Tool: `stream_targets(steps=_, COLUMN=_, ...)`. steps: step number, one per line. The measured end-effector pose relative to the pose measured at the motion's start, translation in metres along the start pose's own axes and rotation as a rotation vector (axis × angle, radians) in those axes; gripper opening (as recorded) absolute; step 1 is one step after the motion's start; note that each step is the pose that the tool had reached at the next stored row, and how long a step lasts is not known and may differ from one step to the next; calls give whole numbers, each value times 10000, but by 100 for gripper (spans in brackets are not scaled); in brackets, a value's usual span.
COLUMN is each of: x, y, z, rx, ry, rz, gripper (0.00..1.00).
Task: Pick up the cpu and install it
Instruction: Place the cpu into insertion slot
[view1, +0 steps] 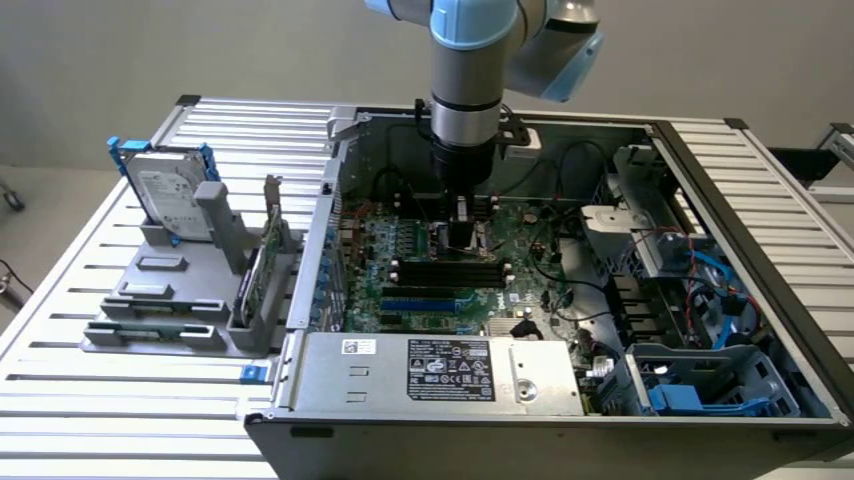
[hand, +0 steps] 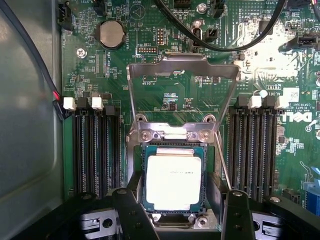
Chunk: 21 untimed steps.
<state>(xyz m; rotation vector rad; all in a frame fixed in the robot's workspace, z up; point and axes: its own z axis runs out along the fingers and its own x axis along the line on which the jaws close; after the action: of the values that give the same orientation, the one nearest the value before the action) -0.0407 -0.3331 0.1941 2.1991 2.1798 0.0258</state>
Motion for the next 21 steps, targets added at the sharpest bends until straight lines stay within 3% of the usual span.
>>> stream_targets(steps=13, x=-1, y=-19, z=-1, rx=4, ry=-123, rz=1, gripper=63)
stream_targets(steps=21, x=0, y=-18, z=-27, rx=3, ry=-124, rz=2, gripper=63)
